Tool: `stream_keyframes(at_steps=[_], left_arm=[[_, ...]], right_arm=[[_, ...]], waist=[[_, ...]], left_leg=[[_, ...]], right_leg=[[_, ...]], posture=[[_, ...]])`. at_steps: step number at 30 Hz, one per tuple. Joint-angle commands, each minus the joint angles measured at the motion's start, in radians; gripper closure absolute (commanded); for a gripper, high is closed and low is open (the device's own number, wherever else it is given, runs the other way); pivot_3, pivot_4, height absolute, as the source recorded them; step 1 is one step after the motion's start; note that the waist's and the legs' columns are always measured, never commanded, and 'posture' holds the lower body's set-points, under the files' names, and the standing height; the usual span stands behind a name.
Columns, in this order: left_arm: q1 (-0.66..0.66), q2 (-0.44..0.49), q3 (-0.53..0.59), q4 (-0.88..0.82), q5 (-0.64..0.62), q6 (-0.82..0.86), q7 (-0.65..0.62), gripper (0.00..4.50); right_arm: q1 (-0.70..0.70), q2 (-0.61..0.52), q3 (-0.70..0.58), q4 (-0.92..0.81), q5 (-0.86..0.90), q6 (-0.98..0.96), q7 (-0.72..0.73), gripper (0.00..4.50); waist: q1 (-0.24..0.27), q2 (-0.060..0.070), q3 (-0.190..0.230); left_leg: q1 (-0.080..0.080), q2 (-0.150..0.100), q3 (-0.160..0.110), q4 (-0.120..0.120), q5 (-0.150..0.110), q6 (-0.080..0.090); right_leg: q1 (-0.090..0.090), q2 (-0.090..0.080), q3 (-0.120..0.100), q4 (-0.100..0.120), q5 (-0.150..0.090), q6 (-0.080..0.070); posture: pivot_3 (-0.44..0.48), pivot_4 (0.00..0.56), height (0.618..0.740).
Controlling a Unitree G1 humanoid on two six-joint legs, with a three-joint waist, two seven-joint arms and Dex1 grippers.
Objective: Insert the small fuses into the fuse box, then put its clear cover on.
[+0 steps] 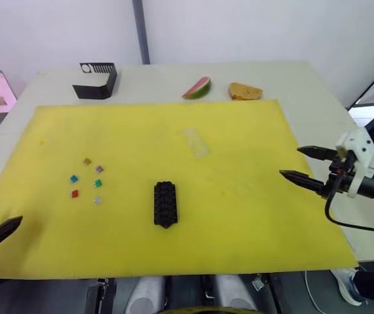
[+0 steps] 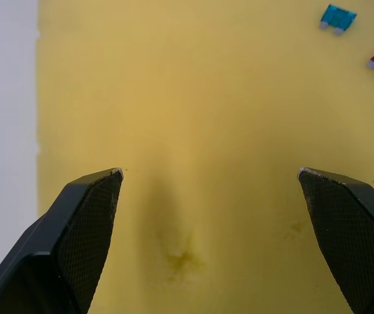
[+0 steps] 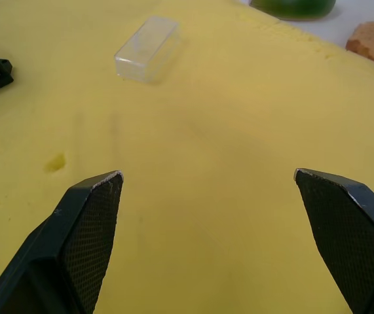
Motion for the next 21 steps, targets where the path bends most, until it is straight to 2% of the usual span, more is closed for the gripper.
stream_keyframes(at_steps=[1,12,16,19,21], left_arm=[[-0.006,-0.008,0.021,-0.037,-0.038,0.003,-0.018,0.00],[-0.044,0.003,-0.009,-0.044,-0.057,0.108,-0.007,0.00],[-0.033,0.049,-0.020,-0.083,-0.120,0.221,-0.085,0.00],[-0.083,0.082,-0.011,-0.061,-0.201,0.367,-0.086,0.00],[-0.120,0.120,-0.044,-0.041,-0.238,0.451,-0.111,0.00]], right_arm=[[-0.015,-0.020,-0.016,-0.008,-0.003,-0.022,0.009,0.07],[-0.041,-0.022,0.002,0.013,-0.027,-0.060,0.026,0.07],[-0.052,-0.007,0.010,-0.009,-0.014,-0.052,0.017,0.07],[-0.070,0.004,0.028,-0.047,0.014,-0.028,0.015,0.07],[-0.103,0.016,0.070,-0.080,0.020,-0.024,0.012,0.07]], waist=[[0.000,0.000,0.000],[-0.001,0.000,0.000],[0.000,0.000,0.000],[0.000,0.000,0.000],[-0.001,0.000,0.000]], left_leg=[[0.000,0.000,0.000,0.000,0.000,0.000],[0.000,0.000,0.000,0.000,0.000,0.000],[0.000,0.000,0.000,0.000,0.000,0.000],[0.000,0.000,0.000,0.000,0.000,0.000],[0.000,0.000,0.000,0.000,0.000,0.000]], right_leg=[[0.000,0.000,0.000,0.000,0.000,0.000],[0.000,0.000,0.000,0.000,0.000,0.000],[0.000,0.000,0.000,0.000,0.000,0.000],[0.000,0.000,0.000,0.000,0.000,0.000],[0.000,0.000,0.000,0.000,0.000,0.000]], posture=[[0.000,0.150,0.740],[0.000,0.150,0.740],[0.000,0.150,0.740],[0.000,0.150,0.740],[0.000,0.150,0.740]])
